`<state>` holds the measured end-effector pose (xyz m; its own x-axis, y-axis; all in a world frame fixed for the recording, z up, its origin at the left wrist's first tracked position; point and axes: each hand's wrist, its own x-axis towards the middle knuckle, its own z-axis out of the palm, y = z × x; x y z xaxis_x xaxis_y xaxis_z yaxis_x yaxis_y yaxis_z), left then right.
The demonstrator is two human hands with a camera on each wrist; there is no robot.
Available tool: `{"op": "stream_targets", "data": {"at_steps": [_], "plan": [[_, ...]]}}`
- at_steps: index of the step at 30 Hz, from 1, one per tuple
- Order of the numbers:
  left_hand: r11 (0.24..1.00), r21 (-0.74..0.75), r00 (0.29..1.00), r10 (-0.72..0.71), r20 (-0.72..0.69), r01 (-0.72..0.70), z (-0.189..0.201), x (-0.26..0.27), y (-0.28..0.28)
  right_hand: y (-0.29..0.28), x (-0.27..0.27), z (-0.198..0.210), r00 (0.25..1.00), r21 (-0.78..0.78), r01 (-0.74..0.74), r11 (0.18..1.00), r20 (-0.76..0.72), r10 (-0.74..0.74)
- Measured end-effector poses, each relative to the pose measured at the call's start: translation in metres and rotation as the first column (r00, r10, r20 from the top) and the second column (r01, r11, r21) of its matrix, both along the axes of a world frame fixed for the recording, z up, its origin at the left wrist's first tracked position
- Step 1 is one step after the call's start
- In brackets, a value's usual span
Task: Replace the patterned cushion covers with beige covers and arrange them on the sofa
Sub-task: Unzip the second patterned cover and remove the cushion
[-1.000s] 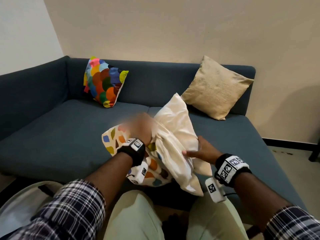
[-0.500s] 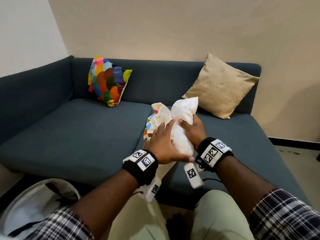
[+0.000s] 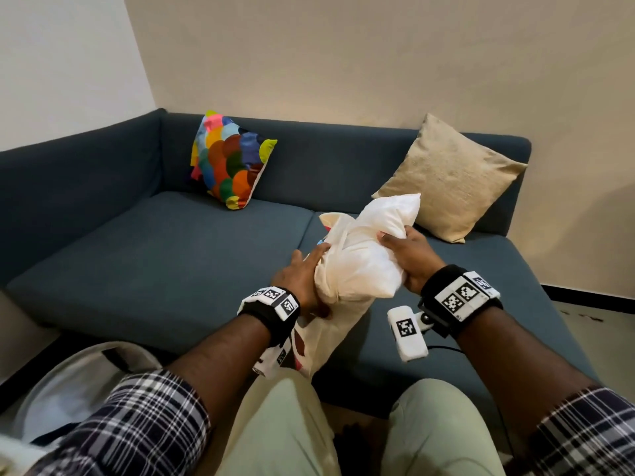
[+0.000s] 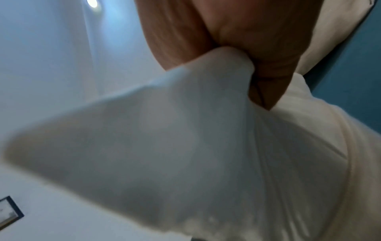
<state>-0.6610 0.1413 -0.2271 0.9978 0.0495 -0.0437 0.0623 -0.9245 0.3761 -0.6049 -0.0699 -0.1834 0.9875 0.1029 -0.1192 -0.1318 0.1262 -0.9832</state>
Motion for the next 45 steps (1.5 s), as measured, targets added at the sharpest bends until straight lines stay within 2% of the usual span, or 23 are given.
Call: {"op": "stream_targets", "data": {"at_steps": [5,9,10,12,15,17,18,19,20,21,22,23,24,26,28,30,31,34,36,38,42,43,45], "plan": [[0.99,0.143,1.0,0.003,0.006,-0.003,0.013,0.008,0.009,-0.007,-0.011,0.01,0.987,0.193,0.062,0.979,-0.161,-0.03],[0.945,0.314,0.977,0.019,0.21,-0.086,0.022,0.012,0.018,-0.003,-0.018,0.023,0.972,0.352,0.213,0.911,-0.176,-0.159],[0.959,0.277,0.97,-0.016,0.244,-0.054,0.021,0.011,0.019,-0.004,-0.018,0.026,0.969,0.392,0.229,0.891,-0.18,-0.17],[0.994,0.08,0.969,-0.091,0.228,0.074,0.017,0.011,0.015,-0.001,-0.024,0.034,0.969,0.452,0.205,0.868,-0.221,-0.113],[0.945,-0.31,0.966,-0.02,0.256,0.102,-0.003,0.019,0.001,0.01,-0.042,0.042,0.967,0.434,0.061,0.899,-0.25,0.055],[0.861,-0.502,0.947,0.092,0.309,0.08,-0.019,0.025,-0.008,0.021,-0.049,0.046,0.991,0.237,-0.029,0.971,-0.123,0.06],[0.836,-0.543,0.932,0.133,0.338,0.078,-0.025,0.027,-0.01,0.021,-0.047,0.044,0.999,-0.014,-0.012,1.0,0.05,0.012],[0.82,-0.567,0.918,0.162,0.361,0.079,-0.027,0.027,-0.012,0.019,-0.042,0.039,0.959,-0.342,0.087,0.936,0.283,0.014],[0.812,-0.577,0.908,0.173,0.381,0.087,-0.026,0.027,-0.013,0.016,-0.035,0.033,0.872,-0.612,0.243,0.752,0.477,0.107],[0.816,-0.569,0.905,0.162,0.392,0.1,-0.027,0.028,-0.013,0.012,-0.028,0.026,0.779,-0.763,0.366,0.533,0.565,0.273],[0.828,-0.549,0.908,0.138,0.396,0.113,-0.026,0.028,-0.014,0.009,-0.023,0.021,0.733,-0.84,0.401,0.365,0.533,0.422],[0.854,-0.507,0.912,0.112,0.394,0.115,-0.024,0.027,-0.015,0.007,-0.017,0.015,0.721,-0.883,0.385,0.27,0.47,0.509],[0.894,-0.437,0.918,0.086,0.386,0.1,-0.025,0.027,-0.014,0.006,-0.012,0.011,0.724,-0.912,0.337,0.233,0.41,0.555],[0.946,-0.317,0.93,0.052,0.364,0.072,-0.031,0.026,-0.012,0.005,-0.007,0.007,0.692,-0.899,0.345,0.271,0.438,0.574],[0.926,-0.372,0.939,0.072,0.337,0.063,-0.043,0.024,-0.005,0.004,-0.006,0.009,0.608,-0.809,0.407,0.424,0.586,0.536],[0.903,-0.427,0.943,0.099,0.319,0.05,-0.049,0.022,0.004,0.005,-0.005,0.018,0.56,-0.707,0.371,0.602,0.688,0.462],[0.907,-0.42,0.943,0.102,0.318,0.044,-0.048,0.021,0.007,0.007,-0.005,0.023,0.541,-0.673,0.362,0.645,0.715,0.443],[0.915,-0.399,0.948,0.073,0.31,0.06,-0.04,0.02,0.009,0.006,-0.01,0.037,0.485,-0.611,0.397,0.685,0.773,0.409],[0.94,-0.341,0.948,0.115,0.297,-0.007,-0.038,0.017,0.009,0.004,-0.014,0.049,0.464,-0.53,0.411,0.742,0.822,0.33],[0.956,-0.276,0.935,0.188,0.3,-0.103,-0.043,0.013,0.013,0.003,-0.017,0.061,0.45,-0.481,0.443,0.757,0.849,0.276],[0.857,-0.483,0.948,0.283,0.144,-0.182,-0.053,0.009,0.022,-0.003,-0.017,0.066,0.459,-0.451,0.447,0.772,0.857,0.235],[0.853,-0.483,0.955,0.28,0.103,-0.198,-0.053,0.009,0.024,-0.006,-0.016,0.066,0.461,-0.436,0.448,0.781,0.861,0.217],[0.897,-0.386,0.964,0.258,0.062,-0.215,-0.052,0.011,0.029,-0.013,-0.016,0.071,0.467,-0.404,0.462,0.789,0.868,0.171]]}}
